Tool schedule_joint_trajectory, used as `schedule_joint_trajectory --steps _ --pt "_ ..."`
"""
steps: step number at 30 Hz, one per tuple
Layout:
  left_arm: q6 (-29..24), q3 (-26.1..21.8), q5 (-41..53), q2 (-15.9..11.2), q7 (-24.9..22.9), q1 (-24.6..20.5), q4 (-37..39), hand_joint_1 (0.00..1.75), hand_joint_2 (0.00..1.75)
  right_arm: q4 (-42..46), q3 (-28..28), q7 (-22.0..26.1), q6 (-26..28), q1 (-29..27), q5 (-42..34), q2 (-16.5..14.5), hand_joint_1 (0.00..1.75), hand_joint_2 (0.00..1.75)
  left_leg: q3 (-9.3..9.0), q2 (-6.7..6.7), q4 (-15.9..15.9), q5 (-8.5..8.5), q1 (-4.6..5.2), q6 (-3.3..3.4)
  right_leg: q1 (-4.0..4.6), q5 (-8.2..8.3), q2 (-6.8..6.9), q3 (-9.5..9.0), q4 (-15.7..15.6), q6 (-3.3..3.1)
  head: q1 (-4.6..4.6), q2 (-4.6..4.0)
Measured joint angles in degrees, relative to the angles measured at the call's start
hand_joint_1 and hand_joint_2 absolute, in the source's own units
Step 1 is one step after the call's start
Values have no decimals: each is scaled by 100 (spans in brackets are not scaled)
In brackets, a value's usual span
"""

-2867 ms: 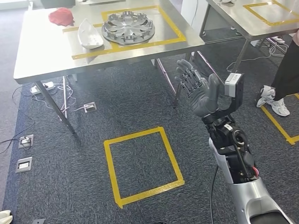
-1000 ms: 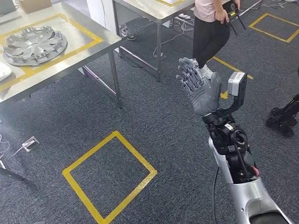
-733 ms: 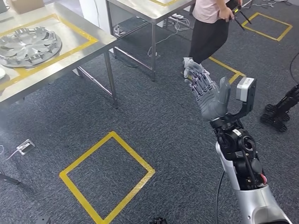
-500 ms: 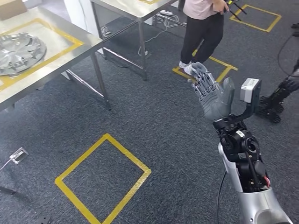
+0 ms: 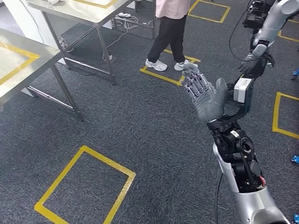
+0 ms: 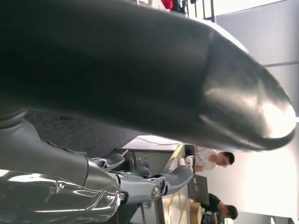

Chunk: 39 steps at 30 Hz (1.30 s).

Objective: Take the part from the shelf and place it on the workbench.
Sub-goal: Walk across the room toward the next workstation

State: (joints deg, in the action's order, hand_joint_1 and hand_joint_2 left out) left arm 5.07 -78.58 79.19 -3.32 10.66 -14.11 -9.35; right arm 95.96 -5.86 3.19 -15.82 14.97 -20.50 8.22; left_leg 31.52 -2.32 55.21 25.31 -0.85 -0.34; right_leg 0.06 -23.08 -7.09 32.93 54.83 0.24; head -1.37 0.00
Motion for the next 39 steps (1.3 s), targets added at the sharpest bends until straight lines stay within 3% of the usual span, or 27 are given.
schedule_joint_trajectory --steps 1,3,5,7,8,9,11,13,14,16,18,20,21,22,23,24,25,27,29,31,33,35,37,38,39 --pt "0 0 0 3 0 -10 -1 0 0 23 4 -5 7 -15 -2 10 0 0 -12 53 -18 -12 -6 29 -3 -20 33 13 25 33 -3 0" --pt "0 0 0 10 2 -22 -2 0 0 66 10 -20 15 -18 -5 39 0 0 -35 170 -56 -29 -21 93 3 -230 270 154 351 91 -59 0" --pt "0 0 0 10 4 0 -2 0 0 91 10 -43 21 -19 -6 52 0 0 -49 289 -61 -17 -9 129 -19 -627 550 503 1132 138 -133 0" --pt "-1 0 0 11 4 27 -2 0 0 98 8 -68 31 -29 -9 52 0 0 -58 419 -58 -1 -2 134 -55 -826 641 786 1740 179 -170 0" --pt "-3 0 0 13 4 32 -2 0 0 98 7 -79 36 -29 -10 52 0 0 -68 479 -57 10 -4 126 -69 -762 664 779 1738 192 -187 0" --pt "-5 0 0 15 5 33 -2 0 0 99 6 -87 43 -24 -13 53 0 0 -86 535 -57 23 -8 113 -78 -597 693 649 1493 196 -210 0" --pt "-9 0 0 20 11 32 -2 0 0 110 4 -93 55 -12 -36 54 0 0 -141 636 -55 62 -1 70 -59 -220 882 205 657 175 -260 0" --pt "-9 0 0 22 19 34 -2 0 0 131 0 -93 68 1 -75 55 0 0 -173 729 -48 94 26 17 -4 -78 1060 -55 118 105 -282 0" --pt "-10 0 -1 21 22 33 -2 0 0 139 -2 -94 73 3 -89 56 0 0 -179 782 -50 102 41 -8 27 -97 1078 -68 54 68 -274 0" --pt "-11 1 -1 20 24 24 -2 0 0 152 -4 -94 78 1 -97 63 0 0 -201 855 -47 135 35 -62 24 -79 959 -59 18 -7 -243 0" --pt "-10 2 -1 20 32 14 -1 0 0 174 -7 -93 78 19 -99 68 0 0 -109 652 222 336 12 -108 -2 -48 847 -78 -28 -82 -209 0" --pt "-10 2 -2 16 39 34 0 0 0 190 -11 -93 78 37 -101 68 0 0 228 361 950 711 -4 -129 -9 -33 734 -78 -45 -134 -144 0" --pt "-10 1 -4 13 39 55 0 0 0 189 -14 -93 77 38 -101 68 0 0 436 299 1359 867 -5 -137 -8 -31 668 -72 -44 -147 -111 0" --pt "-10 1 -9 9 39 75 0 0 0 188 -16 -93 76 36 -101 68 0 0 592 274 1634 928 -6 -141 -7 -30 598 -71 -43 -152 -83 0" --pt "-9 0 -20 6 40 90 0 0 0 187 -19 -92 74 39 -101 68 0 0 656 262 1698 869 -8 -142 -7 -30 521 -72 -40 -153 -59 0" --pt "-9 1 -34 2 45 97 -1 0 0 186 -24 -91 73 50 -101 68 0 0 606 251 1515 698 -12 -137 -9 -30 447 -77 -34 -152 -38 0" --pt "-8 1 -50 -4 51 98 -1 0 0 186 -32 -90 72 69 -101 68 0 0 460 207 1136 456 -19 -126 -10 -33 375 -81 -24 -147 -18 0" --pt "-4 1 -76 -24 68 93 -2 0 0 182 -50 -86 69 118 -101 68 0 0 137 18 347 98 -37 -99 -2 -45 240 -63 12 -113 16 0" --pt "4 0 -85 -36 78 96 -2 0 0 175 -60 -82 67 161 -101 68 0 0 10 -71 38 21 -36 -72 2 -44 128 -29 34 -50 12 0" --pt "16 0 -89 -33 84 90 -2 0 0 170 -65 -74 66 177 -101 69 0 0 -3 28 11 6 -25 -24 -16 -37 62 -6 34 22 -1 0" --pt "25 0 -98 -37 91 74 -2 0 0 161 -73 -47 57 199 -88 71 0 0 -19 132 -20 -14 -29 43 -18 -179 251 87 242 82 -42 0" --pt "28 0 -104 -44 98 80 -2 0 0 138 -84 -4 43 229 -72 72 0 0 -27 245 -33 -13 -20 88 -24 -552 543 394 935 125 -116 0" --pt "32 0 -105 -48 99 93 -2 0 0 99 -95 34 35 225 -63 72 0 0 -32 363 -32 -1 -3 104 -50 -850 641 746 1695 155 -156 0" --pt "33 0 -105 -49 99 94 -2 0 0 80 -99 49 33 216 -55 72 0 0 -39 421 -31 8 1 104 -59 -847 657 803 1818 160 -165 0" --pt "34 0 -105 -50 99 92 -2 0 0 61 -103 57 33 211 -45 72 0 0 -54 477 -30 20 2 98 -63 -729 676 736 1695 156 -174 0"
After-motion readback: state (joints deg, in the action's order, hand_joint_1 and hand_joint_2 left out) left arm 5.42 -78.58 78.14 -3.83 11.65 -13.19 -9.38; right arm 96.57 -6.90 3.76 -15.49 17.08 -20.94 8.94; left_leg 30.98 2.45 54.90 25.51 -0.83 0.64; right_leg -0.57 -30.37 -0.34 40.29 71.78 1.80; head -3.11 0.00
